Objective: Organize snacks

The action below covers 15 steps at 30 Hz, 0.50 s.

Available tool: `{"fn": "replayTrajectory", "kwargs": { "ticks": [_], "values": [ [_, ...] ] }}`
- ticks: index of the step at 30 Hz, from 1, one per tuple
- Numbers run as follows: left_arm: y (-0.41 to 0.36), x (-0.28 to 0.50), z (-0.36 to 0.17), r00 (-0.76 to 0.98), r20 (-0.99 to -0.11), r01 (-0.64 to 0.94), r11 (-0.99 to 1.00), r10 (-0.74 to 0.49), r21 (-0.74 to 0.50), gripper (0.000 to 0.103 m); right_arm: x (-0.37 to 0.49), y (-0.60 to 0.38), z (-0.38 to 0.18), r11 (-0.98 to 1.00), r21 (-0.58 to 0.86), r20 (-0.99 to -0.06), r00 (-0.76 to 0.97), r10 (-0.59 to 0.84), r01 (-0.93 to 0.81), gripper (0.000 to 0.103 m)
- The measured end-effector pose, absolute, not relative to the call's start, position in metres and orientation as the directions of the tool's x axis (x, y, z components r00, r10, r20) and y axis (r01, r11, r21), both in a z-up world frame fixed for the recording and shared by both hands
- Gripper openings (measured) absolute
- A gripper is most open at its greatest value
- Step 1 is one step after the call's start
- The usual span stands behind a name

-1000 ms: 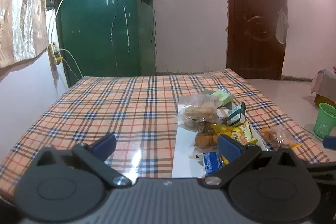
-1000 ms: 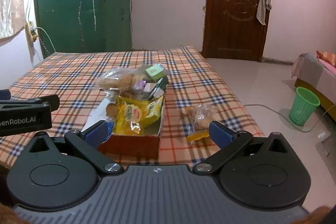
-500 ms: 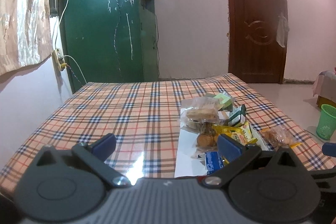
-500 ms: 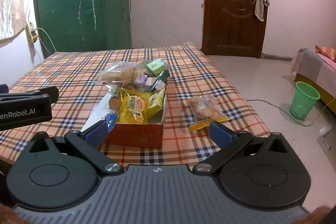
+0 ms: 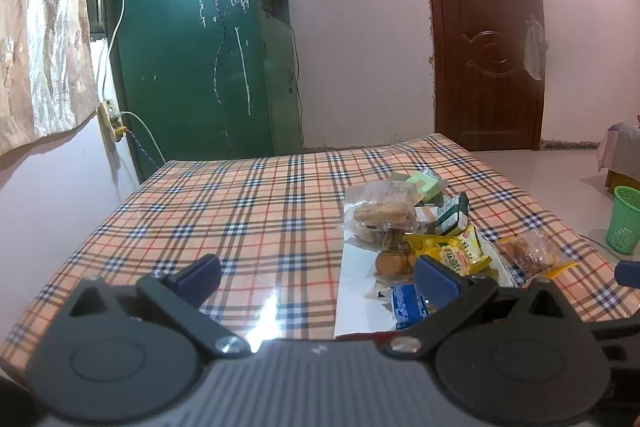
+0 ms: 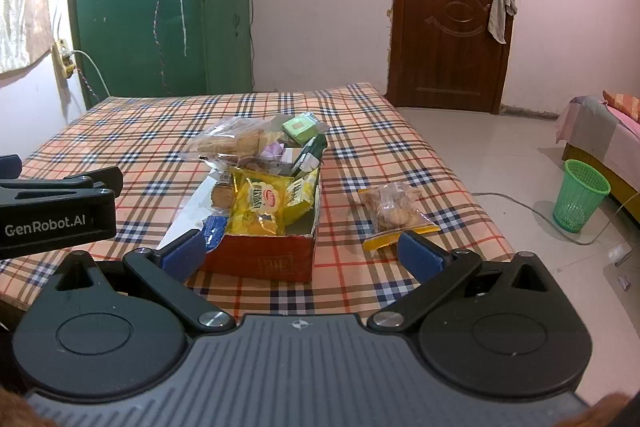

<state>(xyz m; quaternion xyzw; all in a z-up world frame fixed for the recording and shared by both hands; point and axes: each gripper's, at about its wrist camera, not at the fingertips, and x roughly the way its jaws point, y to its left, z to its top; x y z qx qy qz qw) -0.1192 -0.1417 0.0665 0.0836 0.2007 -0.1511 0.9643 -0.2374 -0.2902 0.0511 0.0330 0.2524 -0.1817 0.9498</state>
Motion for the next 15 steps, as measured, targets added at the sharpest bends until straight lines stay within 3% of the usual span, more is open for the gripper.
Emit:
{"fn": "replayTrajectory", "kwargs": {
  "ticks": [15],
  "values": [
    [-0.1425, -0.1168, 0.0659, 0.870, -0.422, 0.324, 0.940, -0.254, 0.103, 0.102, -0.2352, -0.2916, 0.0487, 0.934, -0.029, -0.498, 0.805, -0.323, 0.357, 0.103]
  ]
}}
